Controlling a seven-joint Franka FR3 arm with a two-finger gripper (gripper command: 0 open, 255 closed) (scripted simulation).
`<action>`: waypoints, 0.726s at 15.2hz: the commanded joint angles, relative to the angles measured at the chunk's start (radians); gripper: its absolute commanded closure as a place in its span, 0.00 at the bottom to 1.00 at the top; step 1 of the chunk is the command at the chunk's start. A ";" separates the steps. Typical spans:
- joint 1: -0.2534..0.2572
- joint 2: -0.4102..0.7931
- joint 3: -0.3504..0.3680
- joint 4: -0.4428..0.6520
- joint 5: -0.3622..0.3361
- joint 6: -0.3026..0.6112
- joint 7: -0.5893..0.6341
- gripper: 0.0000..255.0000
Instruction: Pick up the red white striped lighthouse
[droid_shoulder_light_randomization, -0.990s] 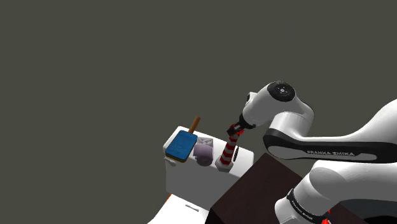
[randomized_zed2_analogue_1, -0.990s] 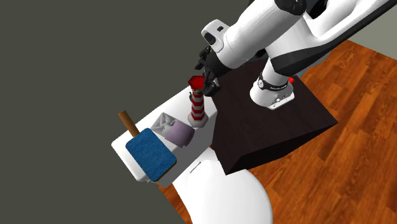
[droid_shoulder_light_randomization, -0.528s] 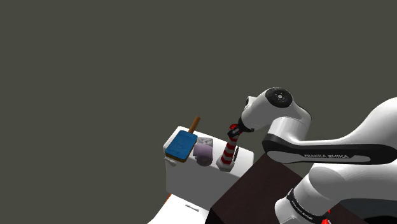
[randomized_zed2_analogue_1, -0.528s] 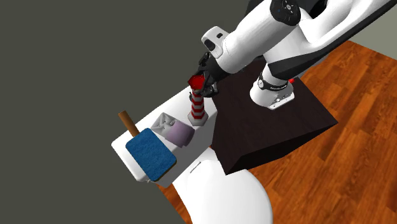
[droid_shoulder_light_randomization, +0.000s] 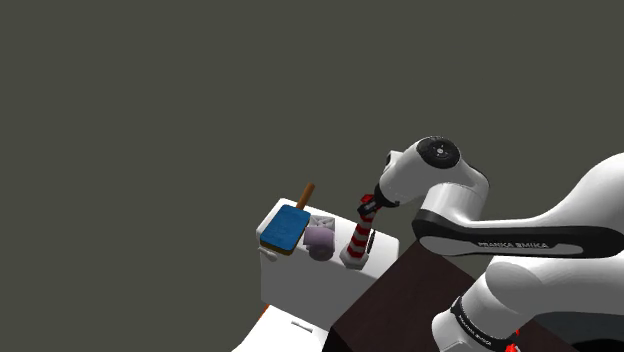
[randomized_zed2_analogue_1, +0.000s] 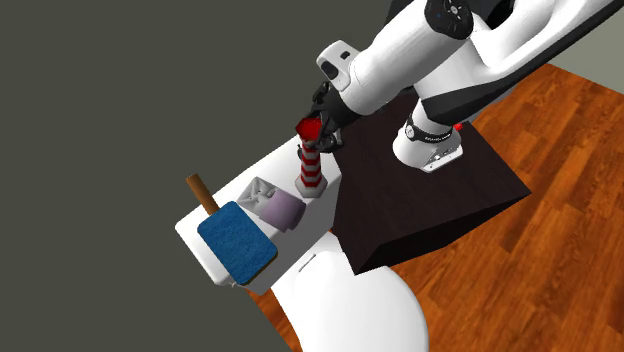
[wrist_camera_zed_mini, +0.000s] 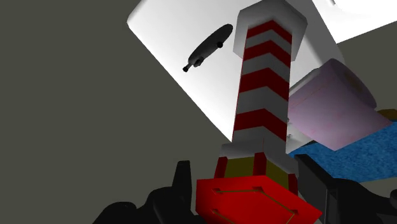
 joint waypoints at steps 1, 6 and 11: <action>0.010 -0.017 -0.015 0.010 0.004 -0.030 -0.013 1.00; 0.031 -0.068 -0.055 0.050 0.010 -0.121 -0.053 1.00; 0.042 -0.107 -0.088 0.096 0.012 -0.203 -0.087 1.00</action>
